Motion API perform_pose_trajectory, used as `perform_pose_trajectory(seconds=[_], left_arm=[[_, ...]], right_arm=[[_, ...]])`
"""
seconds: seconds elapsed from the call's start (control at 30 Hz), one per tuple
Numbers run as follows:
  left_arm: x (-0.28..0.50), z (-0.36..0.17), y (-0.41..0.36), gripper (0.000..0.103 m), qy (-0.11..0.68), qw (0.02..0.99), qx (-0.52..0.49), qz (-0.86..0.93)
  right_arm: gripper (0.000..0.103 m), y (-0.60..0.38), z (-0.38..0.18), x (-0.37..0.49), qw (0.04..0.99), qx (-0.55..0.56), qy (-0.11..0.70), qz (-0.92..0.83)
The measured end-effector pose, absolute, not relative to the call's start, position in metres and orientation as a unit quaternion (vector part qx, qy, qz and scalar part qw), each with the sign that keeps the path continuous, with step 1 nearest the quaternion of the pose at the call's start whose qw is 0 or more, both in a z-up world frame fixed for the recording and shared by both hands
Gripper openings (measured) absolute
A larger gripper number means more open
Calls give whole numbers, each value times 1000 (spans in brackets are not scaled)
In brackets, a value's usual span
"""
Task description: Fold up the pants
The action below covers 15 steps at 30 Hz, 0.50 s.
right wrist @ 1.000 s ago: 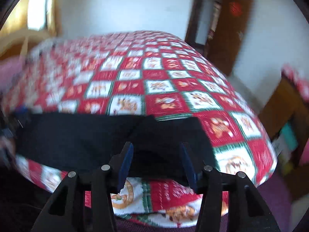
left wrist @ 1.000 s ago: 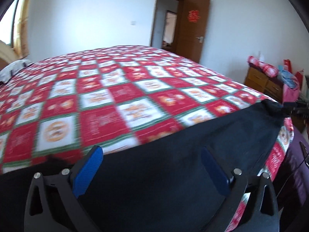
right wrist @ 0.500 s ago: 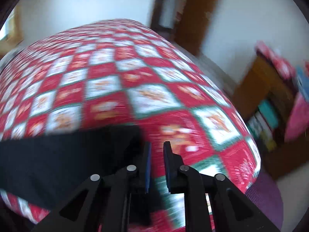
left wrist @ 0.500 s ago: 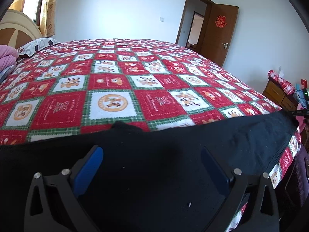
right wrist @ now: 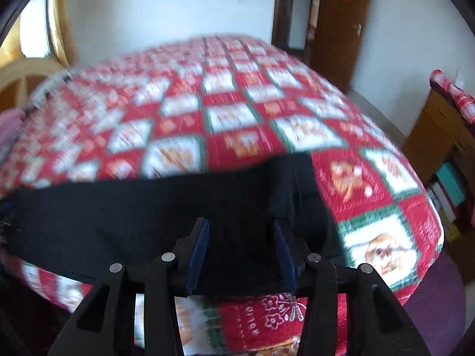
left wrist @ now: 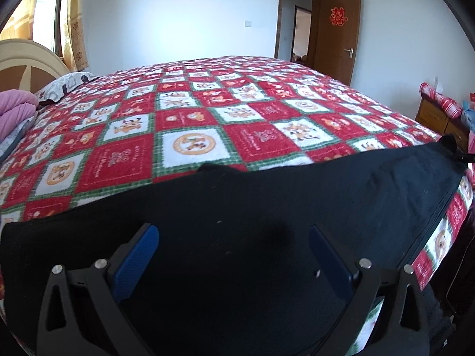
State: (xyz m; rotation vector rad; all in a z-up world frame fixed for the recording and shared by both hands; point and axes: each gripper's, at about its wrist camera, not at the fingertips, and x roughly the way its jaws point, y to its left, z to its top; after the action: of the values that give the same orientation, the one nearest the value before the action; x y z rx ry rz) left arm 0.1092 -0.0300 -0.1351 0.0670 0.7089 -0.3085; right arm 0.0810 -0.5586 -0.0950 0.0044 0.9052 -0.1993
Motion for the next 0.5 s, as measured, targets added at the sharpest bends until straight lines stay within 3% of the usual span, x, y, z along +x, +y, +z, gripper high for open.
perform_pose_trajectory(seconds=[0.2, 0.27, 0.5], left_arm=[[105, -131, -5, 103, 352, 927, 28, -125], [105, -132, 4, 103, 357, 927, 23, -114], [103, -136, 11, 103, 366, 924, 26, -104]], right_arm=[[48, -596, -85, 82, 891, 50, 407, -197], [65, -617, -81, 74, 881, 75, 405, -232], [65, -600, -52, 45, 898, 76, 347, -259]])
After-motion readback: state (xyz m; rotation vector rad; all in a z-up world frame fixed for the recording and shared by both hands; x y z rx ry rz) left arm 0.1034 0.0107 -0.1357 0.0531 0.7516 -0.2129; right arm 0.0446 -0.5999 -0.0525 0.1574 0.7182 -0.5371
